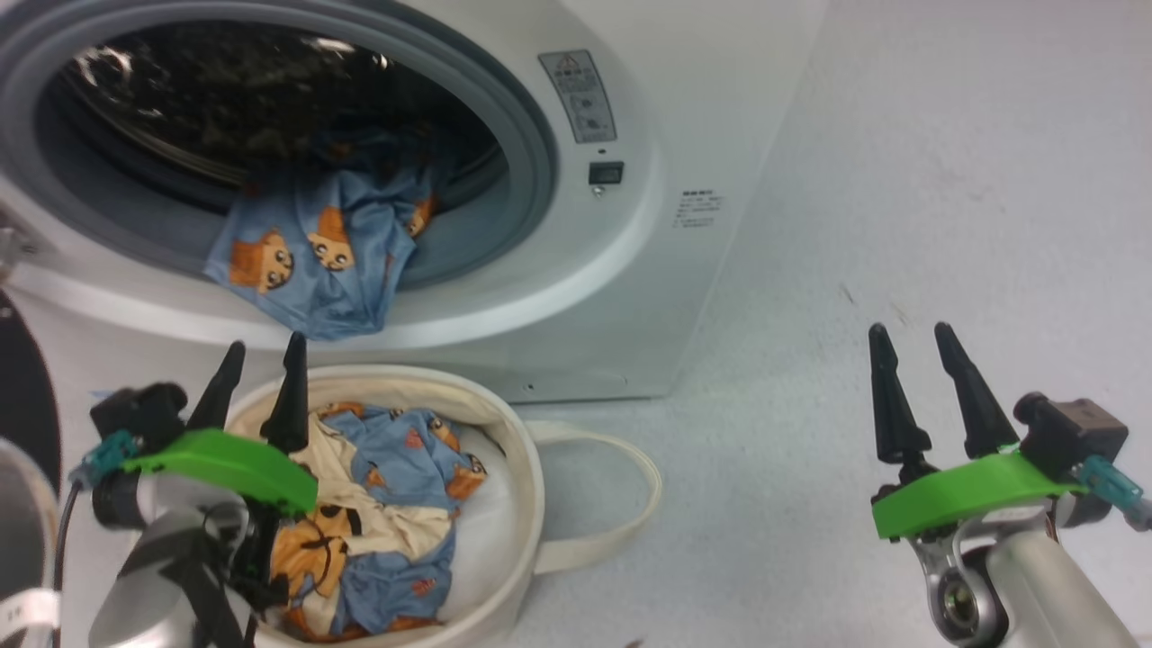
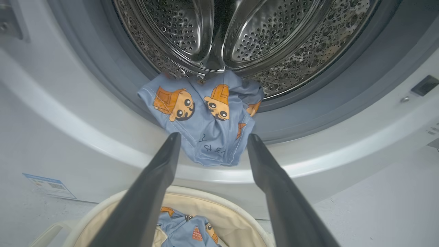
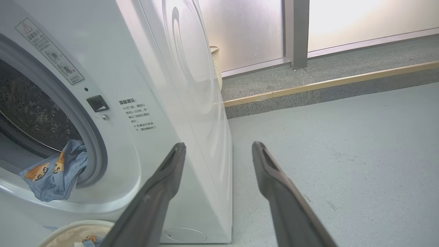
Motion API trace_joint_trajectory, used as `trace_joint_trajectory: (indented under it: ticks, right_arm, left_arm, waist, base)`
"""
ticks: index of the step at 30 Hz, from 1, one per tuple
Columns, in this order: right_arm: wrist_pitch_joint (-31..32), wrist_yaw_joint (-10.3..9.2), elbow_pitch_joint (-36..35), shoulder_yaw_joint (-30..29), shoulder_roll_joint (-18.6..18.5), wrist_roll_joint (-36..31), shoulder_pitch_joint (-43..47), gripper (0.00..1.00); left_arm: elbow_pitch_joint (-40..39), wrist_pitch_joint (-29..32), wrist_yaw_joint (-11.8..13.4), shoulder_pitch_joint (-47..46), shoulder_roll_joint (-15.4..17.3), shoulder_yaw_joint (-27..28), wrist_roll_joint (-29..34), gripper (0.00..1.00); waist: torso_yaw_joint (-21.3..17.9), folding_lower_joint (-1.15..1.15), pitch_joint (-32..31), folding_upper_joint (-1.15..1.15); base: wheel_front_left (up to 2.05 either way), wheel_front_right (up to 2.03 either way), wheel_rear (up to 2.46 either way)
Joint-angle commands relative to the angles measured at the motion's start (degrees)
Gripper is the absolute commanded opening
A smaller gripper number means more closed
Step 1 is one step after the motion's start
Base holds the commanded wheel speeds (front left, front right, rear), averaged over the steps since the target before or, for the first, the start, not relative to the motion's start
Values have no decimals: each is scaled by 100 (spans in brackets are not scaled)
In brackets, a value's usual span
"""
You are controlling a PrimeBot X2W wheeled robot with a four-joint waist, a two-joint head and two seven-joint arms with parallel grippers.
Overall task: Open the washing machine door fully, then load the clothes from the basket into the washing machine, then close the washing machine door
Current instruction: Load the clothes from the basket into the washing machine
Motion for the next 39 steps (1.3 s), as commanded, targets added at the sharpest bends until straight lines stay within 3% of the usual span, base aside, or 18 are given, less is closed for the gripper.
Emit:
trace_joint_trajectory:
  ticks: [1,13,17,29,30,31,32,39]
  right_arm:
    - [-71,42,-213,82,-30,-32,-161,100]
    - [-71,42,-422,16,59,-136,-389,100]
    - [-71,42,-474,-24,75,-179,-446,100]
    - [-71,42,-553,-74,146,-245,-497,100]
    - [-71,42,-557,-71,146,-245,-498,100]
    - [-71,42,-557,-71,146,-245,-498,100]
    - [-71,42,-559,-65,143,-242,-505,100]
    - [-71,42,-516,-28,147,-218,-520,100]
  left_arm:
    - [-44,-68,-33,-249,232,62,-91,100]
    - [1077,228,-33,-1309,580,-646,-1512,100]
    - [1294,631,-33,-1537,638,-737,-2066,100]
    - [1156,564,-33,-1801,966,-1337,-2812,100]
    - [1121,477,-33,-1802,994,-1395,-2857,87]
    - [1121,477,-33,-1802,994,-1395,-2857,87]
    - [1077,350,-33,-1801,1042,-1550,-2910,0]
    - [1038,141,-33,-1758,1156,-2099,-3069,0]
  waist:
    - [-118,-2,197,0]
    - [-363,-2,911,0]
    - [-420,-2,1103,0]
    - [-521,-2,1362,0]
    - [-515,-2,1365,0]
    - [-515,-2,1365,0]
    - [-496,-2,1371,0]
    - [-373,-2,1262,0]
  base:
    - [0,0,0]
    - [0,0,0]
    - [0,0,0]
    - [0,0,0]
    - [0,0,0]
    - [0,0,0]
    - [0,0,0]
    - [0,0,0]
